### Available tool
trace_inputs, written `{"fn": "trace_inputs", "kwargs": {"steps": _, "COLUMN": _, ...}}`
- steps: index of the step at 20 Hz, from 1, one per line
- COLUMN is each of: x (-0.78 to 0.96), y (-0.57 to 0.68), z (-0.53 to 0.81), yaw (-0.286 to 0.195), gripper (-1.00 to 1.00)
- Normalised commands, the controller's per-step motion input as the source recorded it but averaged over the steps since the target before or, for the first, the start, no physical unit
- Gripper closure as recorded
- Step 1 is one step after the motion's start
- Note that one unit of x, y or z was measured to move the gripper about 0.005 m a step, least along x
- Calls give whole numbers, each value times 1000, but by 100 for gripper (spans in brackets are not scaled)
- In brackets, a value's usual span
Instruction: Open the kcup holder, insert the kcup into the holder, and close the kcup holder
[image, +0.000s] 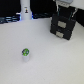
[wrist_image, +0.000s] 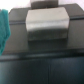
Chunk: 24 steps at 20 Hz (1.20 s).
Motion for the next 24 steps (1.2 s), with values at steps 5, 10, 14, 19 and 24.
{"fn": "trace_inputs", "kwargs": {"steps": 5, "x": -181, "y": 204, "z": -412, "yaw": -4, "gripper": -100}}
{"fn": "trace_inputs", "kwargs": {"steps": 10, "x": -340, "y": 19, "z": -387, "yaw": 5, "gripper": -100}}
{"fn": "trace_inputs", "kwargs": {"steps": 14, "x": -363, "y": -1, "z": -361, "yaw": 8, "gripper": -100}}
{"fn": "trace_inputs", "kwargs": {"steps": 19, "x": -296, "y": 45, "z": -195, "yaw": -7, "gripper": 100}}
{"fn": "trace_inputs", "kwargs": {"steps": 24, "x": -121, "y": 24, "z": -23, "yaw": -17, "gripper": 100}}
